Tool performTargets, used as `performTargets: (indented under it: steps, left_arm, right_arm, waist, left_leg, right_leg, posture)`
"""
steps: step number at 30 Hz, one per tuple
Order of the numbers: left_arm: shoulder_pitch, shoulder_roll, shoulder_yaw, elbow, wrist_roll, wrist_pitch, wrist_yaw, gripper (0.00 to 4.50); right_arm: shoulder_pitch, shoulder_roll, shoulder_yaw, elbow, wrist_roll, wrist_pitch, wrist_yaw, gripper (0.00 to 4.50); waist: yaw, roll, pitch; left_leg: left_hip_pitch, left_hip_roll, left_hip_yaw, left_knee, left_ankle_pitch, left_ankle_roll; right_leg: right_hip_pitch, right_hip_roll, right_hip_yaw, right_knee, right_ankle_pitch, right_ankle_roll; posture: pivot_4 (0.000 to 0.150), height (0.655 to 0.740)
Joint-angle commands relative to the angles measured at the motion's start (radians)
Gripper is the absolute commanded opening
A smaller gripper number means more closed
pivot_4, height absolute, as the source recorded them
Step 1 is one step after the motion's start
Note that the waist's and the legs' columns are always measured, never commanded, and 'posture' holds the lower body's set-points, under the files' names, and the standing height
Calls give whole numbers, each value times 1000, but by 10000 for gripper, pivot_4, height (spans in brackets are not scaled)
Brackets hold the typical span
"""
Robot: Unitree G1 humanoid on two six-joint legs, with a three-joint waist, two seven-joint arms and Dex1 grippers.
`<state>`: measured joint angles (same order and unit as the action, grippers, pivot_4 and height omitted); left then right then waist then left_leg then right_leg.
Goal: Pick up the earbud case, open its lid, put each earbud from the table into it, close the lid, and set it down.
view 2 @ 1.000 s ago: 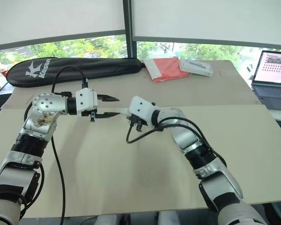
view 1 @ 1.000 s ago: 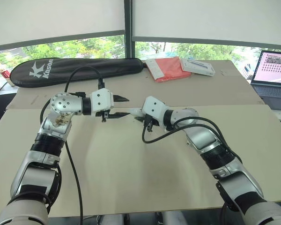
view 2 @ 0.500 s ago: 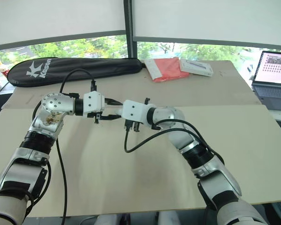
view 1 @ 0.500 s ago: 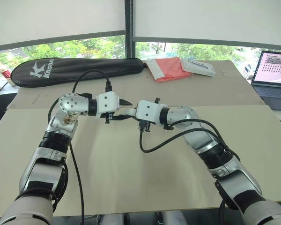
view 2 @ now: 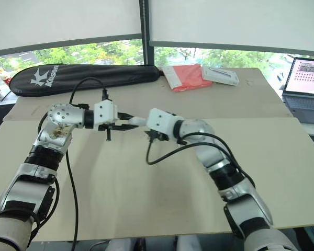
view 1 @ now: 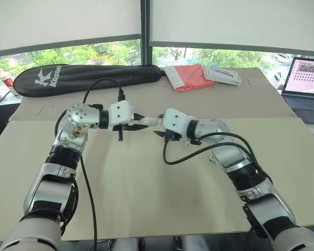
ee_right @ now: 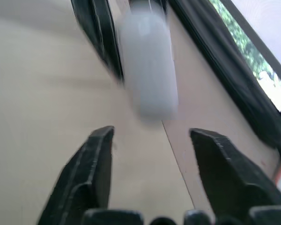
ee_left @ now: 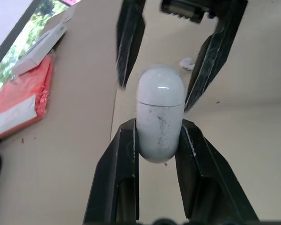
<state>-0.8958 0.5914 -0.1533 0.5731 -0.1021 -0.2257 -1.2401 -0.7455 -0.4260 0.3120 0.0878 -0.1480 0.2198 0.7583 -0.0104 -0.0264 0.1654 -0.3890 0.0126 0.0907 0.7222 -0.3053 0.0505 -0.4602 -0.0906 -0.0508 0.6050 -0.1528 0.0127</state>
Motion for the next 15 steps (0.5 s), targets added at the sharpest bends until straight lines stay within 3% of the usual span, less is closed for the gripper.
performTargets:
  steps: [1,2,8,15]
  left_arm:
    - [45,-2,87,-97,-126,203,15,5602]
    - [61,-9,106,-138,-161,275,26,5602]
    - [139,-19,153,-333,-269,510,70,5602]
    - [193,-13,149,-451,-294,600,81,5602]
  right_arm:
    - [49,25,-155,-122,140,86,-26,41568]
    - [64,57,-191,-154,197,122,-34,44678]
    - [106,122,-206,-229,247,172,-79,44678]
    - [68,162,-215,-203,278,198,-115,44678]
  waist:
    - [-2,0,0]
    - [-6,0,0]
    - [-7,0,0]
    - [-4,0,0]
  left_leg:
    - [0,0,0,0,0,0]
    - [0,0,-1,0,0,0]
    - [2,1,-2,0,1,-1]
    - [4,0,-2,3,0,0]
  right_leg:
    - [0,0,0,0,0,0]
    - [0,0,0,0,0,1]
    - [0,1,1,4,0,1]
    - [2,1,3,6,0,0]
  posture:
    - [1500,7400]
    - [1500,7400]
    - [1500,7400]
    - [1500,7400]
